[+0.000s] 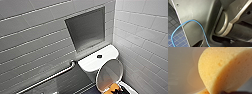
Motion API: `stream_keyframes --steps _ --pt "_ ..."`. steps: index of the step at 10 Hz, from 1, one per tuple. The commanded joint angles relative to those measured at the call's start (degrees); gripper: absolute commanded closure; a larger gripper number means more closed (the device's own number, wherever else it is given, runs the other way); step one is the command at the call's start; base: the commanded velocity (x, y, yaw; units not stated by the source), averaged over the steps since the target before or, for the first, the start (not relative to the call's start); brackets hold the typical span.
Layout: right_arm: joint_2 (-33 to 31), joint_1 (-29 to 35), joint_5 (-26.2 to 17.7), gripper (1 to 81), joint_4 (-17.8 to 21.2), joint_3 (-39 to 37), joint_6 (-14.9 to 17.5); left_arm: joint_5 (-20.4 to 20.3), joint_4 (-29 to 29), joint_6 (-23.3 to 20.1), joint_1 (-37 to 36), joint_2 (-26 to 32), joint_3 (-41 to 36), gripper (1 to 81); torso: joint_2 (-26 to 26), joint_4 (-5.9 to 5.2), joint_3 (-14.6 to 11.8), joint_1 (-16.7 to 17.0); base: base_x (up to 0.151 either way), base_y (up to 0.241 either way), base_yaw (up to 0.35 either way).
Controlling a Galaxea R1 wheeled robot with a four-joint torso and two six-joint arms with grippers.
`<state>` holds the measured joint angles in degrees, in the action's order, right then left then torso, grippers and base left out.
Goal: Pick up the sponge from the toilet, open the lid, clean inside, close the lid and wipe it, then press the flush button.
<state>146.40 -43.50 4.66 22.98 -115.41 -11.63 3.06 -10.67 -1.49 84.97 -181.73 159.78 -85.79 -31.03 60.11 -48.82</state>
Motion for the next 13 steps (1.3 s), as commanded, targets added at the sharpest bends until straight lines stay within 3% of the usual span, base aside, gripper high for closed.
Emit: stream_keyframes --steps 1,4,13 --pt "-1.6 1.6 -4.0 81.1 1.4 2.0 -0.1 4.5 -0.1 -0.2 0.2 0.6 0.2 1.0 0.0 0.0 0.0 0.0 0.0 0.0 0.0" --pt "-7.1 -2.3 0.3 81.1 1.0 11.1 0.5 4.5 -0.1 -0.3 0.2 0.5 0.2 1.0 0.0 0.0 0.0 0.0 0.0 0.0 0.0" --pt "-14.1 -12.3 5.4 81.1 0.5 20.2 0.8 4.4 -0.1 -0.3 0.2 0.6 0.2 1.0 0.0 0.0 0.0 0.0 0.0 0.0 0.0"
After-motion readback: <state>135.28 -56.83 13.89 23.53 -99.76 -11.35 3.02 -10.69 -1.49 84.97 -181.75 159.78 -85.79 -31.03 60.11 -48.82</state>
